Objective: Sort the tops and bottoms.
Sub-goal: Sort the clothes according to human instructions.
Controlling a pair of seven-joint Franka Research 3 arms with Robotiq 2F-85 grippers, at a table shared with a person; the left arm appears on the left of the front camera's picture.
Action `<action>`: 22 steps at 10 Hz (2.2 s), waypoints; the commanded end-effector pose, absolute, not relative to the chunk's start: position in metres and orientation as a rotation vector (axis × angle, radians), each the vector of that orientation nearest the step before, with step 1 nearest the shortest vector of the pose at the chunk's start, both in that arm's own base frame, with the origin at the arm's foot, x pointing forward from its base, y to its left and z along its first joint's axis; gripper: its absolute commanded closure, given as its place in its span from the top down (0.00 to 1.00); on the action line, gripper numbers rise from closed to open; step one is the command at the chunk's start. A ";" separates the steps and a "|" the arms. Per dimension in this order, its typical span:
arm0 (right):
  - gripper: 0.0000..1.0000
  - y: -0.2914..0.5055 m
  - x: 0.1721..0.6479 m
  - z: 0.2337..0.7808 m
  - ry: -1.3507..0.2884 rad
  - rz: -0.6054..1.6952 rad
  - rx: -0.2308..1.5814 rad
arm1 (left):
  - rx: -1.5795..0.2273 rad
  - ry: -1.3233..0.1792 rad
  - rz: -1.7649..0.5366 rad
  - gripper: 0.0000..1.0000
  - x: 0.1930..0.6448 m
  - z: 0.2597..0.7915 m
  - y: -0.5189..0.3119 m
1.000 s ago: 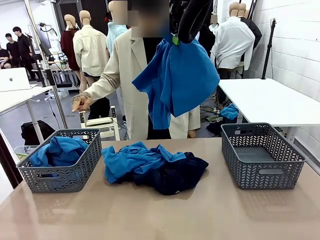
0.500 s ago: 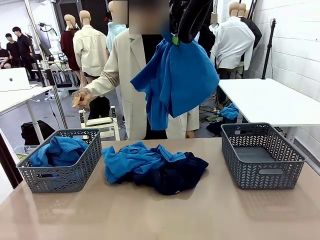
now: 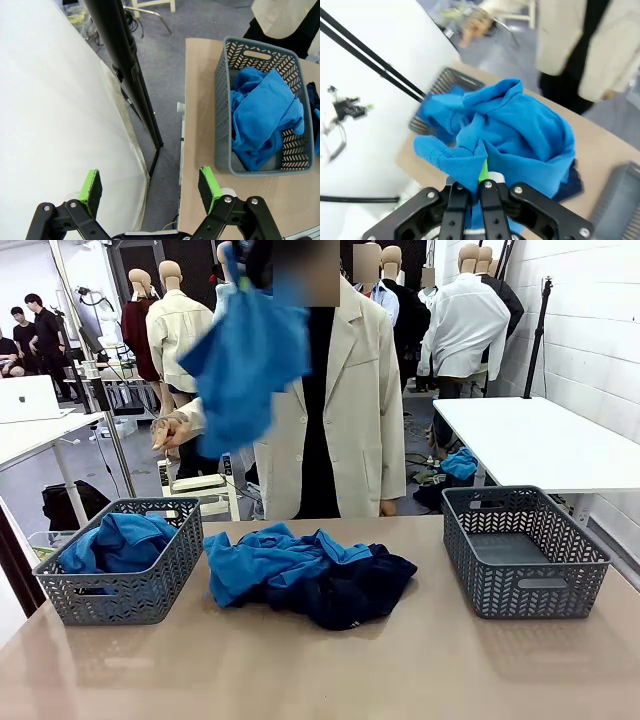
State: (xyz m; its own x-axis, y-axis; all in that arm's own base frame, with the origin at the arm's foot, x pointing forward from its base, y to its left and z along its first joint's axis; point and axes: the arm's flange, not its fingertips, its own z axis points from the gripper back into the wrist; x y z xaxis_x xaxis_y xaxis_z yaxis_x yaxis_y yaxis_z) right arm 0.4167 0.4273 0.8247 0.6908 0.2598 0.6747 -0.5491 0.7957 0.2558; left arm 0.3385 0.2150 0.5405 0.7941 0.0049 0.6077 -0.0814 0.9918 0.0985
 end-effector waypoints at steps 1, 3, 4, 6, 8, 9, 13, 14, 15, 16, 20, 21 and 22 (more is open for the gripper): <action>0.00 0.516 0.460 0.845 -0.740 0.430 0.529 | 0.135 -0.643 0.033 1.00 0.338 0.541 0.217; 0.00 0.582 0.516 0.829 -0.720 0.360 0.581 | 0.135 -0.643 0.033 1.00 0.338 0.541 0.217; 0.00 0.610 0.540 0.819 -0.705 0.345 0.607 | 0.135 -0.643 0.033 1.00 0.338 0.541 0.217; 0.00 0.655 0.575 0.793 -0.685 0.341 0.691 | 0.135 -0.643 0.033 1.00 0.338 0.541 0.217; 0.00 0.685 0.592 0.773 -0.702 0.327 0.805 | 0.135 -0.643 0.033 1.00 0.338 0.541 0.217; 0.00 0.704 0.600 0.757 -0.696 0.315 0.829 | 0.135 -0.643 0.033 1.00 0.338 0.541 0.217; 0.00 0.607 0.507 0.650 -0.654 0.321 0.798 | 0.135 -0.643 0.033 1.00 0.338 0.541 0.217; 0.00 0.607 0.507 0.650 -0.654 0.321 0.798 | 0.135 -0.643 0.033 1.00 0.338 0.541 0.217; 0.00 0.607 0.507 0.650 -0.654 0.321 0.798 | 0.135 -0.643 0.033 1.00 0.338 0.541 0.217; 0.00 0.607 0.507 0.650 -0.654 0.321 0.798 | 0.135 -0.643 0.033 1.00 0.338 0.541 0.217; 0.00 0.607 0.507 0.650 -0.654 0.321 0.798 | 0.135 -0.643 0.033 1.00 0.338 0.541 0.217; 0.00 0.607 0.507 0.649 -0.649 0.320 0.783 | 0.135 -0.643 0.033 1.00 0.338 0.541 0.217; 0.00 0.628 0.529 0.658 -0.667 0.412 0.754 | 0.135 -0.643 0.033 1.00 0.338 0.541 0.217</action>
State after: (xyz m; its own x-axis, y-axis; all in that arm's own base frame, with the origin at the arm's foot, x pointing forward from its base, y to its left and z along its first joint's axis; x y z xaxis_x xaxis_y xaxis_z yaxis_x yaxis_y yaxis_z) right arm 0.5091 0.6084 0.6413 0.7534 0.0615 0.6547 -0.5113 0.6809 0.5244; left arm 0.3385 0.2152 0.5404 0.7943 0.0053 0.6075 -0.0818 0.9918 0.0983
